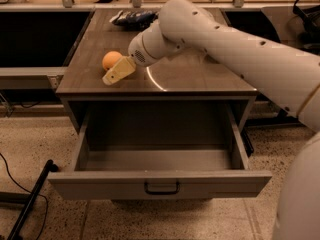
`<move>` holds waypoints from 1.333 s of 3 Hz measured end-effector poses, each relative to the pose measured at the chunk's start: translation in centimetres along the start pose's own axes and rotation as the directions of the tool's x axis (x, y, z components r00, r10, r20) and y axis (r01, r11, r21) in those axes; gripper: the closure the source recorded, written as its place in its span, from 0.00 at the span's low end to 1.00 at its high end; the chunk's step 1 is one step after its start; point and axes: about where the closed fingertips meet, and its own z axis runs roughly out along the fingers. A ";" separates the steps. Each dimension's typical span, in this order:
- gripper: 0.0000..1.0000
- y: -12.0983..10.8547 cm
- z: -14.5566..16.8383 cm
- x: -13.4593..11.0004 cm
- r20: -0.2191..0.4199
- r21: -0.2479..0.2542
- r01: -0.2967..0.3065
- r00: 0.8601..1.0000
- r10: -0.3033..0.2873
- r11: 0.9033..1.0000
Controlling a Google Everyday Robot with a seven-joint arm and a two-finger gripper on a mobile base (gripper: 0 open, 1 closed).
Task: Place orange into top drawer
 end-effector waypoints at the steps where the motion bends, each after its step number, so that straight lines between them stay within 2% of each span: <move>1: 0.00 -0.3 1.8 -0.9 0.021 -0.001 -0.015 1.000 0.015 1.000; 2: 0.00 -0.2 3.0 -1.4 0.032 -0.010 -0.023 0.999 0.023 1.000; 3: 0.16 0.2 4.1 -1.8 0.039 -0.024 -0.026 0.999 0.026 0.999; 4: 0.41 1.0 4.6 -2.3 0.053 -0.036 -0.025 0.998 0.027 0.999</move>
Offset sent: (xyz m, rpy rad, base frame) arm 0.0252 0.0365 -0.0079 0.0589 0.0078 -0.0086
